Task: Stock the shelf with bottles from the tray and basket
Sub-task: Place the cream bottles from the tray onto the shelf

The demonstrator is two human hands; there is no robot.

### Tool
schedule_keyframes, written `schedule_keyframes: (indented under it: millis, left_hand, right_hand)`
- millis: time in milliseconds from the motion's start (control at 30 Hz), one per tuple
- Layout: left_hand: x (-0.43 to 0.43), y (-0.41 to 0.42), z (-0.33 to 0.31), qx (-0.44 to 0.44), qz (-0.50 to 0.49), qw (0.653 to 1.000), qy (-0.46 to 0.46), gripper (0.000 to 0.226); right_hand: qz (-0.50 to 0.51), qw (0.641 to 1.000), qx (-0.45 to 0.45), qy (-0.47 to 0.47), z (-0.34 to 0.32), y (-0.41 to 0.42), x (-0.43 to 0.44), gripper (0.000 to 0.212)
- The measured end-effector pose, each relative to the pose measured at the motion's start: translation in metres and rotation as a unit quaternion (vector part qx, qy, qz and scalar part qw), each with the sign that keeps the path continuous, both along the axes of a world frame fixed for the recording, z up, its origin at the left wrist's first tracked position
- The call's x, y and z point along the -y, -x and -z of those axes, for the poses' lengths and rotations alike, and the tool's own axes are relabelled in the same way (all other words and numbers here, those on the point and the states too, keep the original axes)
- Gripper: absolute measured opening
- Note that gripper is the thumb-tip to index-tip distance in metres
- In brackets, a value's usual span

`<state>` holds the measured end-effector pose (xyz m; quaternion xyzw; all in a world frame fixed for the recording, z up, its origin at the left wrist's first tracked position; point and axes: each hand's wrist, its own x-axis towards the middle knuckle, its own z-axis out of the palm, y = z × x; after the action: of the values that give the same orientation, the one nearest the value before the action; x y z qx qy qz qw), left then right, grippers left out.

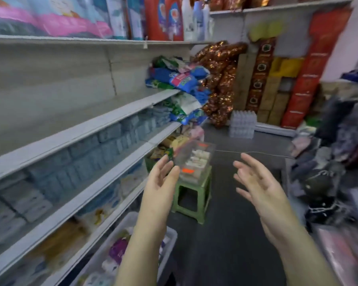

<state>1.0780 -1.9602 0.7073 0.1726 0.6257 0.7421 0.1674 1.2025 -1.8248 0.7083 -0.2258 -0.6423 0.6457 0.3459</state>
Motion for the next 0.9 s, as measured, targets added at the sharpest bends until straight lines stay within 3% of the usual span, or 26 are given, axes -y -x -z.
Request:
schedule_keyframes:
  millis: [167,333,633,900]
  left_hand:
    - [-0.067,-0.025,0.003,0.005,0.067,0.998,0.000,0.028]
    - [-0.108,-0.014,0.020,0.018,0.090,0.996,0.007,0.030]
    - [-0.182,0.079,0.047,0.089,0.062,0.994,0.001,0.015]
    - [-0.250,0.172,0.054,0.083,0.010,0.996,0.040,0.010]
  right_hand:
    - [0.082,0.996,-0.009,0.026,0.010,-0.049,-0.048,0.028]
    - [0.110,0.993,-0.002,0.051,0.029,-0.045,-0.084,0.026]
    - [0.089,0.993,0.046,0.059,0.051,0.064,-0.166,0.021]
    - [0.051,0.995,0.056,0.058,0.059,0.172,-0.240,0.025]
